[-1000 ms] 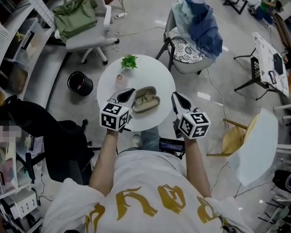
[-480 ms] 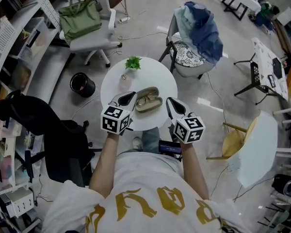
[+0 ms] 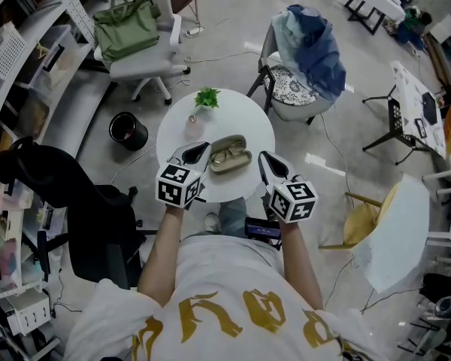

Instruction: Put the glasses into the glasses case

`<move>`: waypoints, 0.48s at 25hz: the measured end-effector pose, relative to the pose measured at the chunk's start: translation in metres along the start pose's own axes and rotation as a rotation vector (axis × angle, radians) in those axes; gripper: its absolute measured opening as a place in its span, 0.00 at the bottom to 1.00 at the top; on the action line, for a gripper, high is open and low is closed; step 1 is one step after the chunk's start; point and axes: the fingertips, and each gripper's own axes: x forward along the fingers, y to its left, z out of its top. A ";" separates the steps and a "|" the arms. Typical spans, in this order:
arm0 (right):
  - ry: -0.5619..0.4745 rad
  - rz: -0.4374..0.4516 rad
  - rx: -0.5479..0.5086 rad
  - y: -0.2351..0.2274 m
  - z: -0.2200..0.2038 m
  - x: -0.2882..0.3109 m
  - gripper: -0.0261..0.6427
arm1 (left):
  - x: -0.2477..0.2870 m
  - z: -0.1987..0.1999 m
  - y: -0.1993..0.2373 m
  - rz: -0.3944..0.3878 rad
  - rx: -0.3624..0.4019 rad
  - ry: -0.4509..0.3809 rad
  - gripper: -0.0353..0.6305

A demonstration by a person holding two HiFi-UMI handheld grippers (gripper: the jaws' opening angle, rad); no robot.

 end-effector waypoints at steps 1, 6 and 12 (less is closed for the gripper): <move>0.000 0.001 0.000 0.000 0.000 0.000 0.08 | 0.000 0.000 0.000 0.000 0.000 0.001 0.05; -0.002 0.005 -0.001 0.000 0.002 0.000 0.08 | 0.000 -0.001 0.000 0.000 0.000 0.006 0.05; -0.006 0.019 -0.004 0.003 0.002 -0.001 0.08 | 0.001 -0.003 -0.003 -0.005 0.005 0.016 0.05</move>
